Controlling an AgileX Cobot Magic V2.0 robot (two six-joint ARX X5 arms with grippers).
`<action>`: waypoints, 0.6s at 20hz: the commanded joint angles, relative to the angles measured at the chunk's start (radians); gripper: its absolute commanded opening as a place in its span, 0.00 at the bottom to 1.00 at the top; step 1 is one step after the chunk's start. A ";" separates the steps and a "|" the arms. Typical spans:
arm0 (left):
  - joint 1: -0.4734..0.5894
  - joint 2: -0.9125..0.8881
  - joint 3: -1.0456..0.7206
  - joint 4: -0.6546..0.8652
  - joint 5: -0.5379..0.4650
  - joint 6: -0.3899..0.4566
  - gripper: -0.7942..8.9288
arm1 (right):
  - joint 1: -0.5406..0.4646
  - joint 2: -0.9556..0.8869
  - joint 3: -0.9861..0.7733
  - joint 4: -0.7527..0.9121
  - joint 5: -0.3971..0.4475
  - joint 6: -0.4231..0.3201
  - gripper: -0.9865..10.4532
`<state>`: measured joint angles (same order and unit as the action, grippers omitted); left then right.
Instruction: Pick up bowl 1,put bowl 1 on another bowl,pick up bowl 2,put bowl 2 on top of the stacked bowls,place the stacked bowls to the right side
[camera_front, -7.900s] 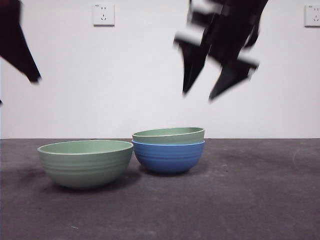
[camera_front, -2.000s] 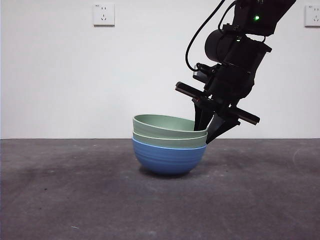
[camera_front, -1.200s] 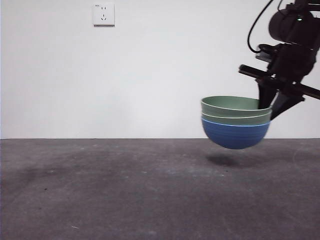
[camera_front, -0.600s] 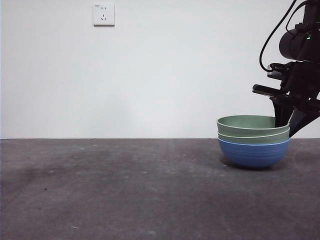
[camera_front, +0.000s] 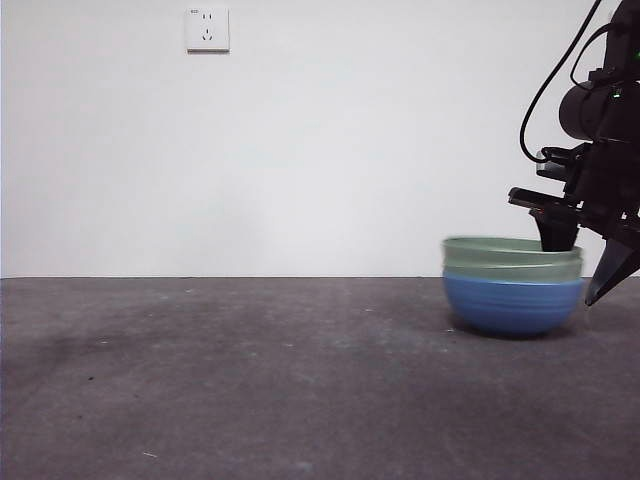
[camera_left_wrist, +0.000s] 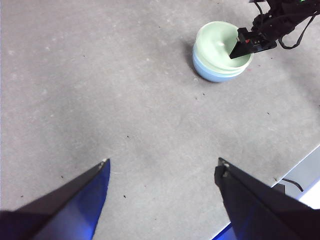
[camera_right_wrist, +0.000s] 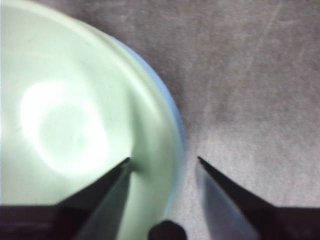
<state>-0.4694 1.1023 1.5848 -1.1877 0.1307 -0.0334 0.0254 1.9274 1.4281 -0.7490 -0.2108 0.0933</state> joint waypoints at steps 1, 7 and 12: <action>-0.002 -0.001 0.000 0.005 0.002 0.011 0.45 | 0.001 0.007 -0.013 0.003 0.000 -0.008 0.30; -0.002 -0.001 0.000 0.006 0.001 0.013 0.45 | 0.000 -0.133 -0.013 -0.020 0.001 -0.009 0.31; -0.002 -0.001 0.000 0.006 0.002 0.039 0.45 | 0.009 -0.348 -0.013 -0.204 0.001 -0.010 0.31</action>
<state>-0.4698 1.1023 1.5848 -1.1877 0.1307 -0.0097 0.0303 1.5803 1.4242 -0.9520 -0.2092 0.0891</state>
